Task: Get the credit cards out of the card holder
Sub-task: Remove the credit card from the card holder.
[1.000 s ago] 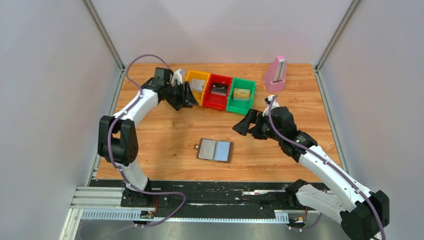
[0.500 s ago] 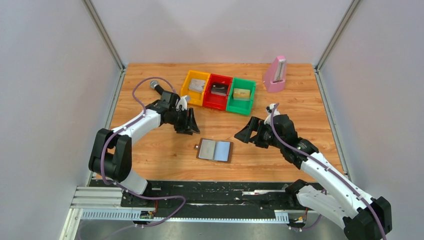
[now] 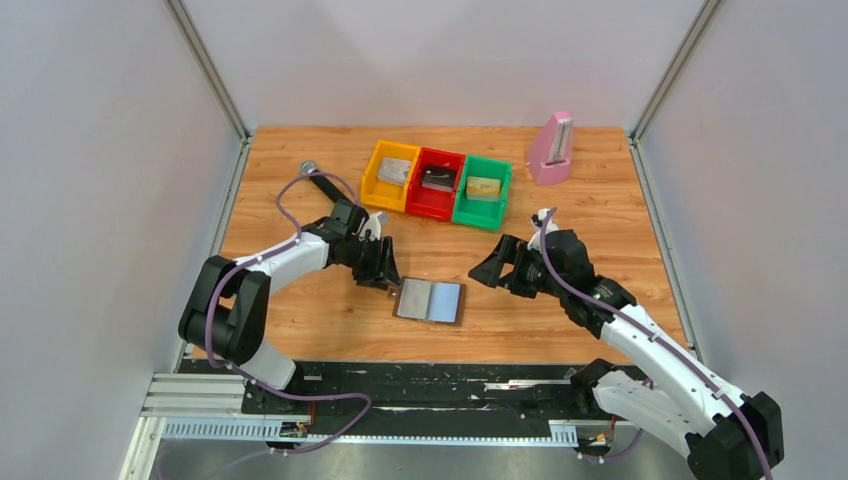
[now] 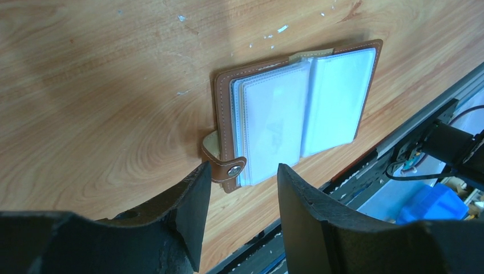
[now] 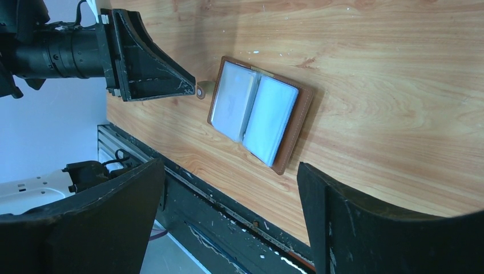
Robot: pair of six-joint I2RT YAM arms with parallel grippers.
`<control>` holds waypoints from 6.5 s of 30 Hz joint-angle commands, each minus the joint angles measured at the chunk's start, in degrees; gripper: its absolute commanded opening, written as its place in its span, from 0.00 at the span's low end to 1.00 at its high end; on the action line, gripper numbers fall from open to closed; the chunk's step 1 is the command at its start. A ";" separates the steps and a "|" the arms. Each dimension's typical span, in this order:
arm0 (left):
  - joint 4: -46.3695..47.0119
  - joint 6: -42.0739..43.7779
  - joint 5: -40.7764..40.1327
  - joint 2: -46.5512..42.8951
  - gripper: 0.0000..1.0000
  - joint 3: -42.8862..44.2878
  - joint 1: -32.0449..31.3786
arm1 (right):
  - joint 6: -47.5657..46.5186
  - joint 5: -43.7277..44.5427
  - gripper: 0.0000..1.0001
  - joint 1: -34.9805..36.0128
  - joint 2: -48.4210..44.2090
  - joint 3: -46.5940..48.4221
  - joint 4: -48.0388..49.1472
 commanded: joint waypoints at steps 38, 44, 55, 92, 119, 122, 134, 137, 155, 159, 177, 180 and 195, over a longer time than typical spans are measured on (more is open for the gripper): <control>12.91 -6.92 6.95 -5.47 0.00 -8.17 -3.05 | 3.66 5.03 0.84 9.97 13.92 4.93 4.61; 13.54 -7.70 8.45 -8.07 0.00 -9.24 -3.10 | 2.42 8.74 0.82 14.23 21.74 8.27 5.69; 13.43 -7.53 9.06 -8.62 0.00 -9.68 -3.09 | 1.03 11.43 0.78 19.25 34.88 13.72 8.47; 10.89 -5.53 8.82 -7.48 0.00 -9.44 -3.10 | 0.55 25.64 0.65 22.56 41.09 15.32 2.18; 4.61 -2.96 3.19 -5.94 0.31 -6.20 -3.10 | -1.44 27.28 0.81 22.42 27.86 17.61 -8.15; 3.87 -3.54 2.73 -6.96 0.38 -5.54 -3.10 | -3.10 26.25 0.73 21.87 27.72 18.03 -6.76; 8.60 -8.14 5.47 -9.47 0.37 -4.67 -3.46 | -7.21 8.03 0.29 14.20 30.44 13.99 6.83; 12.12 -8.80 6.76 -7.86 0.30 -5.60 -3.74 | -7.51 4.46 0.29 12.83 31.29 12.43 10.04; 22.29 -9.97 7.86 2.00 0.14 -9.67 -4.96 | -7.73 -5.62 0.21 8.39 35.53 5.48 22.96; 23.74 -10.08 8.49 3.57 0.13 -10.44 -5.03 | -7.65 -6.79 0.21 7.79 36.70 4.64 24.63; 22.76 -8.51 6.87 5.36 0.12 -11.41 -5.03 | -7.89 -10.50 0.19 6.42 43.67 3.57 28.82; 22.53 -8.39 6.65 5.59 0.12 -11.33 -5.03 | -7.87 -11.17 0.19 6.37 44.49 3.17 30.00; 22.20 -8.20 6.85 7.51 0.11 -10.89 -5.03 | -8.54 -13.99 0.01 5.96 45.92 2.21 32.93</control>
